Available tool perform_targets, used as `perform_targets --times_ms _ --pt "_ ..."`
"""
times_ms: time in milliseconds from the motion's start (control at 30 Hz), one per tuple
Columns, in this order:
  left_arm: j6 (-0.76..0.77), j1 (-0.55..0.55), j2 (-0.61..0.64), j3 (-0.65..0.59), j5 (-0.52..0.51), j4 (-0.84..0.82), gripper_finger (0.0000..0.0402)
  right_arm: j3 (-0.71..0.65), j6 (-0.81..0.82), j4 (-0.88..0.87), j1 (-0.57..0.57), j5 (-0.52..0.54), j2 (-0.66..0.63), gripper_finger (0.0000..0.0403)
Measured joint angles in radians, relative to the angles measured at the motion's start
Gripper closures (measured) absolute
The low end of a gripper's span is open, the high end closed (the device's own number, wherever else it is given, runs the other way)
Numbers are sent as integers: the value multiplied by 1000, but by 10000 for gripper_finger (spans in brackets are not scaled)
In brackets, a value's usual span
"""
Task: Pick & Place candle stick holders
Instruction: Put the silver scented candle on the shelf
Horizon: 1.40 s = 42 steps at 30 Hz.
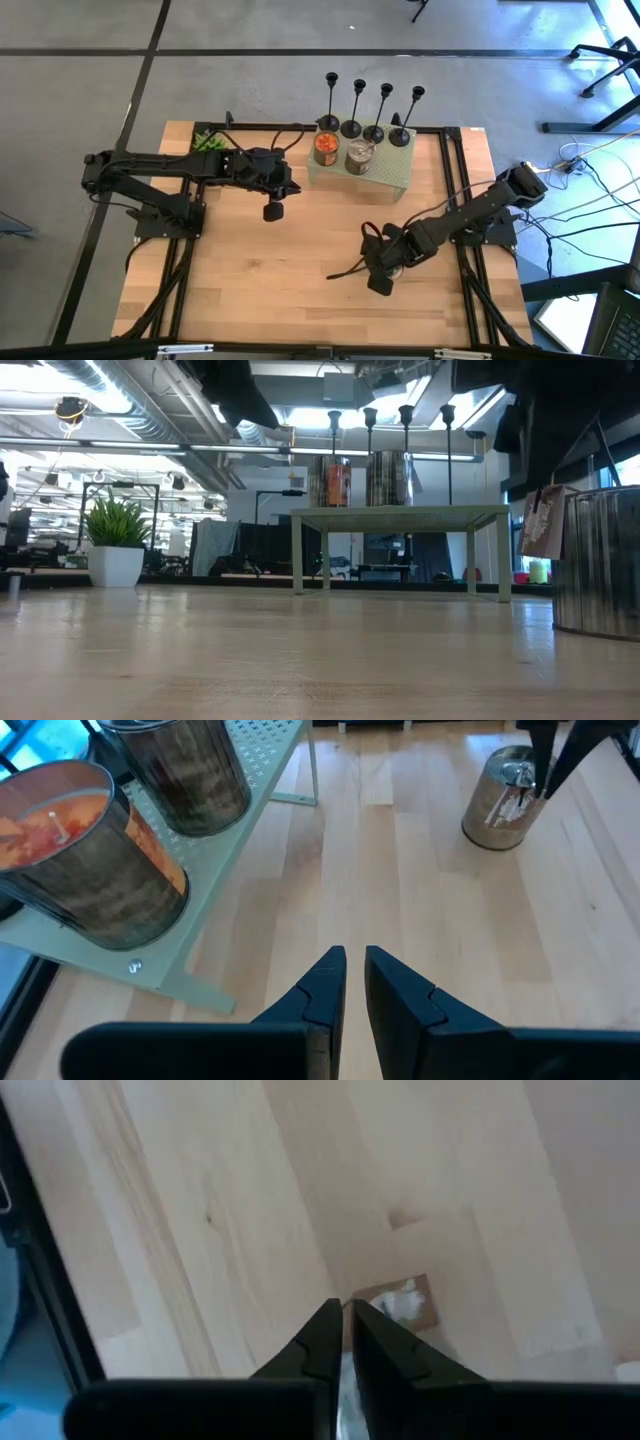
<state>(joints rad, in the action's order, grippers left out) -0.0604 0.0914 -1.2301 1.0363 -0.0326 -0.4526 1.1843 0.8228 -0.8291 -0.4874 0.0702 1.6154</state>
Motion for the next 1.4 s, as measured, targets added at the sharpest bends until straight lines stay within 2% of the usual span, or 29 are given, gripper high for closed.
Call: perform_targets --times_ms 567,833,967,1167,1400 --pt "-6 0 0 1 -10 9 366 0 7 3 24 8 0 373" --pt "-6 0 0 1 -11 8 366 0 9 13 25 62 0 373" --pt "-6 0 0 1 -10 8 366 0 90 -28 20 64 0 373" --pt "-6 0 0 1 -10 8 366 0 173 0 15 53 -3 373" --pt "-6 0 0 1 -10 8 366 8 391 6 -27 126 -26 371"
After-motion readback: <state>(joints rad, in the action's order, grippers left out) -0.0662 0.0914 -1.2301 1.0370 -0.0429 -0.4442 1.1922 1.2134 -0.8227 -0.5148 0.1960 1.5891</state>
